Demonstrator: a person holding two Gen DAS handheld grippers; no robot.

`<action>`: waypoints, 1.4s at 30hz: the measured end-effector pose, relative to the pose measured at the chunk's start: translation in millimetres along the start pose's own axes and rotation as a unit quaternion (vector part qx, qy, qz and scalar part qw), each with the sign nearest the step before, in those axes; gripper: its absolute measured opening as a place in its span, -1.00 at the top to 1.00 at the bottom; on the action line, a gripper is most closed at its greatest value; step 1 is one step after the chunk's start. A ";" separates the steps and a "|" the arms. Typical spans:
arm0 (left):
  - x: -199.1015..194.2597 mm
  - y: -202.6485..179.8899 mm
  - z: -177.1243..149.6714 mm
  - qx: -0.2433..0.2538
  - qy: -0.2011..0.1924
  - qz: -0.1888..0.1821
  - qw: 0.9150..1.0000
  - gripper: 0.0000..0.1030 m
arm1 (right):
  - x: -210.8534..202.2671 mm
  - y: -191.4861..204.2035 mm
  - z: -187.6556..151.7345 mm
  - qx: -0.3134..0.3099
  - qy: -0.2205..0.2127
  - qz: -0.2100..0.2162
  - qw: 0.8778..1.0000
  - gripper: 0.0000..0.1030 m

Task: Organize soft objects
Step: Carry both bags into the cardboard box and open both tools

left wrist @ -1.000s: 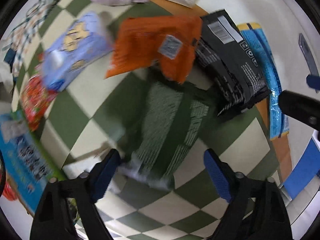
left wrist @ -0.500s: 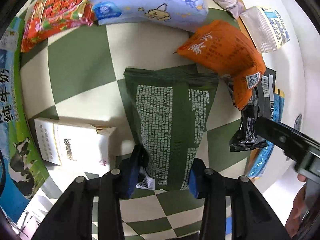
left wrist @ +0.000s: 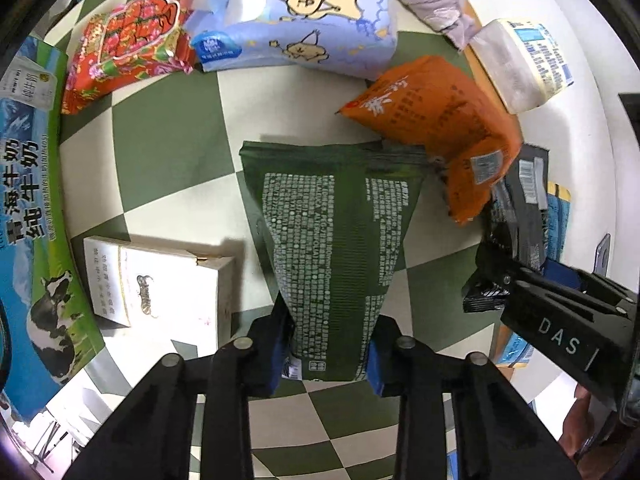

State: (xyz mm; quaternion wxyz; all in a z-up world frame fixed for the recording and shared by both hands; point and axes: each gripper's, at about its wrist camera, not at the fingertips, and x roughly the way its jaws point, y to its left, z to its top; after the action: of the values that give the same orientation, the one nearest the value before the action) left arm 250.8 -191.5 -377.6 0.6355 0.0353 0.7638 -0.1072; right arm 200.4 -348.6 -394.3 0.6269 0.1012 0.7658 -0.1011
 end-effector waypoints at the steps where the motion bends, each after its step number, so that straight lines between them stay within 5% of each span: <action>1: -4.6 0.0 -3.7 0.000 -0.004 0.000 1.000 0.45 | -0.3 -1.2 -1.9 0.004 0.001 0.005 1.000 -0.06; 15: -116.8 27.9 -94.1 -0.007 -0.074 -0.066 0.995 0.47 | -51.4 -10.9 -77.0 0.002 -0.044 0.080 0.996 -0.03; 22: -216.8 81.9 -141.1 -0.053 -0.153 -0.087 0.983 0.47 | -141.0 14.4 -106.2 -0.047 -0.087 0.127 0.987 -0.03; 29: -302.9 181.4 -164.4 -0.120 -0.205 -0.074 0.968 0.47 | -215.9 127.0 -118.8 -0.147 -0.122 0.180 0.965 -0.03; 35: -279.0 296.2 -118.8 -0.171 -0.178 -0.057 0.967 0.47 | -229.5 262.4 -109.9 -0.197 -0.126 0.188 0.954 -0.03; 42: -212.5 371.7 -61.6 -0.186 -0.114 -0.073 0.973 0.47 | -175.0 384.0 -61.1 -0.188 -0.091 0.140 0.968 -0.03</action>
State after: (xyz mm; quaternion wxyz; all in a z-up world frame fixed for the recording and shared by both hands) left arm 302.5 201.0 -203.5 0.7046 -0.1518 0.6931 -0.0131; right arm 285.0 32.0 -221.6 0.7099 0.0783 0.6888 0.1243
